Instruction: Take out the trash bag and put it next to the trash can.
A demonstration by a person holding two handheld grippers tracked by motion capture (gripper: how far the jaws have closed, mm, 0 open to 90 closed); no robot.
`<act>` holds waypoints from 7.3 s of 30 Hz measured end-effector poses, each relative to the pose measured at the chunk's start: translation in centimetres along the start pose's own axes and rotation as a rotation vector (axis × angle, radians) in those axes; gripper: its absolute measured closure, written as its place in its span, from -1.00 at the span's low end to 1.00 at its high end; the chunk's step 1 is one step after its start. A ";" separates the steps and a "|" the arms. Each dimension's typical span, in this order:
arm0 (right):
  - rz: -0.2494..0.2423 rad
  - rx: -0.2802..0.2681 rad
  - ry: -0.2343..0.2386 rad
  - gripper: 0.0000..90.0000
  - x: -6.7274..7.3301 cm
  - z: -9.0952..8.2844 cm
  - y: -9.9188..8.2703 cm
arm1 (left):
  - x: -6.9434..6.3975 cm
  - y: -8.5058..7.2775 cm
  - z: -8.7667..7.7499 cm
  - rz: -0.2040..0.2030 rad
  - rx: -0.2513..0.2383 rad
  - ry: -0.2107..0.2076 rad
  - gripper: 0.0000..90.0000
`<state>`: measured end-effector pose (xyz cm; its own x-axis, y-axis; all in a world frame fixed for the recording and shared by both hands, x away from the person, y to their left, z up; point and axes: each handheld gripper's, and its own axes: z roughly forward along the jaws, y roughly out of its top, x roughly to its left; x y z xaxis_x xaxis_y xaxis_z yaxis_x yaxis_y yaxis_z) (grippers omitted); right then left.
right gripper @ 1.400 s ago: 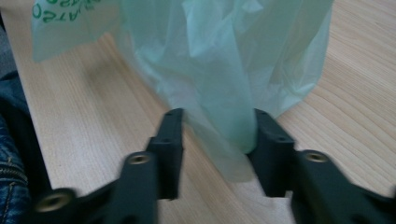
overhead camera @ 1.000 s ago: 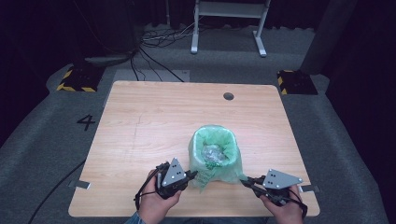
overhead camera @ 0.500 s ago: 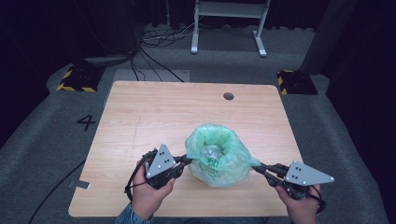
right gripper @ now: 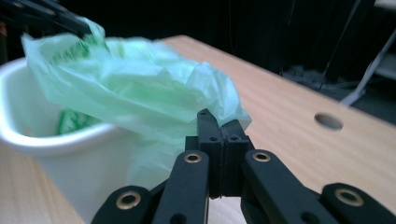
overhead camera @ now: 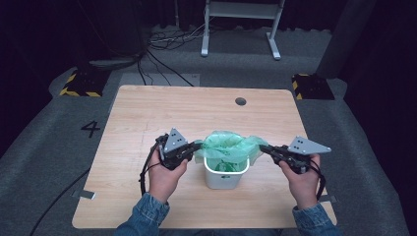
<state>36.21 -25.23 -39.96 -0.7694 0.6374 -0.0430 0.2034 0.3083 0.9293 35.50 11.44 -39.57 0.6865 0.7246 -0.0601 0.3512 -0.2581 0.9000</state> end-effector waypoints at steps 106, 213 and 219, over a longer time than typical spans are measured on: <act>-0.087 0.047 0.266 -0.46 7.4 6.2 5.0 | -4.5 2.5 -1.4 -0.056 -0.113 -0.317 0.52; 0.071 0.125 -0.061 0.85 -4.3 0.3 1.6 | 2.8 -8.3 -7.6 0.033 0.117 0.120 -0.35; 0.171 0.136 -0.107 0.03 -4.7 0.7 1.0 | 2.8 -8.5 -7.4 0.021 0.120 0.117 -0.35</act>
<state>40.41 -27.43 -39.07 -0.6495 0.7575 0.0654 0.4105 0.2770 0.8688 29.71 20.41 -44.13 0.6178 0.7862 0.0154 0.4158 -0.3432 0.8422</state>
